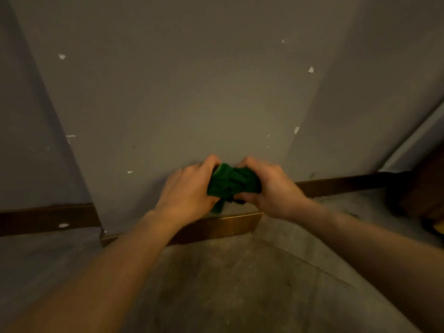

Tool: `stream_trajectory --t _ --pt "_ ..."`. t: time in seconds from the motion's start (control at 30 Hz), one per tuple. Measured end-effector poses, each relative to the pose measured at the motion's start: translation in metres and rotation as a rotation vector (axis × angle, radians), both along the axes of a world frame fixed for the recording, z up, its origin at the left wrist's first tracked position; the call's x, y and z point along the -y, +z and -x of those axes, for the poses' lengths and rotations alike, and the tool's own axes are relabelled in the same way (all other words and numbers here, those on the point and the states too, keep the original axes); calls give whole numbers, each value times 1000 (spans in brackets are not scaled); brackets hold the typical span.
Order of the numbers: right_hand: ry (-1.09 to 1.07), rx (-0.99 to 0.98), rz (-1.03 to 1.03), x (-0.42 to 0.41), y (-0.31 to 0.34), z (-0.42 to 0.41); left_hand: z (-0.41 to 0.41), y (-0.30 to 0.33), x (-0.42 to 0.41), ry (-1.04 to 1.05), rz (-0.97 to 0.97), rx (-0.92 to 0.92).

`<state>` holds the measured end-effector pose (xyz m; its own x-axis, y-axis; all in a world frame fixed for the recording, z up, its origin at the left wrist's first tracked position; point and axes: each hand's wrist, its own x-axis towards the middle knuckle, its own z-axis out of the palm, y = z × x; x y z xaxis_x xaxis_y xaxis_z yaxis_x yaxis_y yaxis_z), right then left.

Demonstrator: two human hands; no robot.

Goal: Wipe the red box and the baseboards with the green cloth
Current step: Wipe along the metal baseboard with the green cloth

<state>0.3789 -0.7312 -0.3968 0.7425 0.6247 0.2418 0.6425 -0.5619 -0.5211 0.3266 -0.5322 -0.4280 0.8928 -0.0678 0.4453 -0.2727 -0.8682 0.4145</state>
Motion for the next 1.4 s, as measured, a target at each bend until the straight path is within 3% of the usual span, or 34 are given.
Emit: stream_trajectory --t 0.2,0.43,0.7,0.93,1.2,1.4 --pt "-39 102 211 20 81 -17 -31 46 23 -60 11 100" --pt "-30 138 313 65 87 -35 -45 45 75 -77 -27 89" --pt "35 2 177 156 20 -93 -87 5 158 -46 -159 -48" --pt "16 -105 98 243 -52 -154 -135 -52 244 31 -109 -158" --pt "25 -273 -28 277 -139 -196 -165 -126 287 157 59 -280" --pt "5 -556 -238 275 -196 -203 -180 -163 298 283 287 -358"
